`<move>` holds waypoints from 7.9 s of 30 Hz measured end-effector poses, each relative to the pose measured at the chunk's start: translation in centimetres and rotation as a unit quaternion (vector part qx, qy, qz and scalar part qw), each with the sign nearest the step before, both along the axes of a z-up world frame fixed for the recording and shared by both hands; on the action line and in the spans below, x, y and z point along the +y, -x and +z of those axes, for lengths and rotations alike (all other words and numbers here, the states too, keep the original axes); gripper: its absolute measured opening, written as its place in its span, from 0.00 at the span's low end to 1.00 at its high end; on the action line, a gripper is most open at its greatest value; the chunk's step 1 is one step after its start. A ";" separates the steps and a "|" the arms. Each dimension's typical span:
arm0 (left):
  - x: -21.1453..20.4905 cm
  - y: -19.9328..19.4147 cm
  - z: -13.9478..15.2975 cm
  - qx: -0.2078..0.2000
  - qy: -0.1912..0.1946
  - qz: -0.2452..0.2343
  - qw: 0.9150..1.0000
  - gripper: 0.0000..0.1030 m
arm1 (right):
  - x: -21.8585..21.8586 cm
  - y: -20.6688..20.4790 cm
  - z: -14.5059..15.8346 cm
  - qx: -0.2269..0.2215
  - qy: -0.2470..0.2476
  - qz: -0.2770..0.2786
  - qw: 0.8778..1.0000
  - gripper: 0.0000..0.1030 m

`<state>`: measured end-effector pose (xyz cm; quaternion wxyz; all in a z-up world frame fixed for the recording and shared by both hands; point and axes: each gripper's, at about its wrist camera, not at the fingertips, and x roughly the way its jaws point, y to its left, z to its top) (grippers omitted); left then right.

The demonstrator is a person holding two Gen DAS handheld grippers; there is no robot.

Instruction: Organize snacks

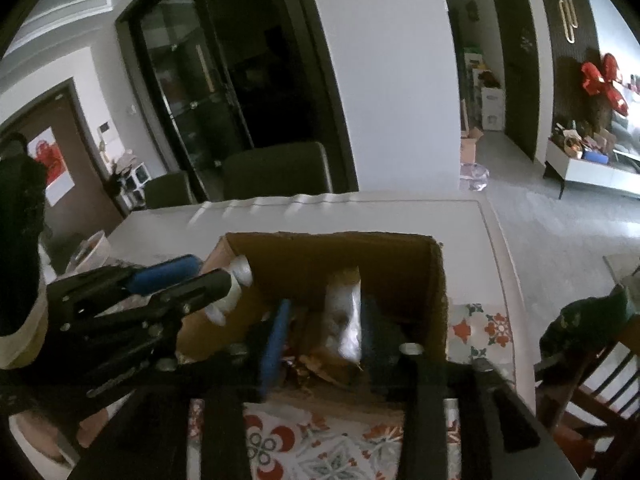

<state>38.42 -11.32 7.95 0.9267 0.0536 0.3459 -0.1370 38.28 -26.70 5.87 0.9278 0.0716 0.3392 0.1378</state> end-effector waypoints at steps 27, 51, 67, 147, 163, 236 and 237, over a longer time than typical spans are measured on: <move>0.7 14.2 1.4 -0.057 -0.019 -0.010 0.998 0.58 | 0.9 12.7 1.2 -0.046 0.032 0.023 0.998 0.56; 0.8 19.4 -9.3 0.087 -0.048 -0.050 0.994 0.59 | 1.6 16.3 -8.5 0.097 0.103 0.070 0.987 0.56; 1.1 21.3 -13.7 0.165 -0.065 -0.066 0.982 0.68 | 3.2 18.4 -12.4 0.162 0.181 0.119 0.963 0.56; 2.3 18.0 -7.7 0.068 0.020 0.005 0.997 0.34 | 1.1 15.9 -8.5 0.091 0.025 0.005 0.995 0.50; 1.6 14.4 -1.4 -0.025 0.031 0.003 0.999 0.34 | 0.2 13.6 -1.2 -0.004 0.003 -0.023 1.000 0.50; 3.8 19.2 1.1 -0.110 -0.022 0.060 0.992 0.96 | 0.6 17.9 2.7 -0.084 0.068 -0.102 0.989 0.89; 3.9 19.8 1.0 -0.112 -0.022 0.062 0.991 0.97 | 0.5 18.5 2.6 -0.084 0.066 -0.104 0.989 0.89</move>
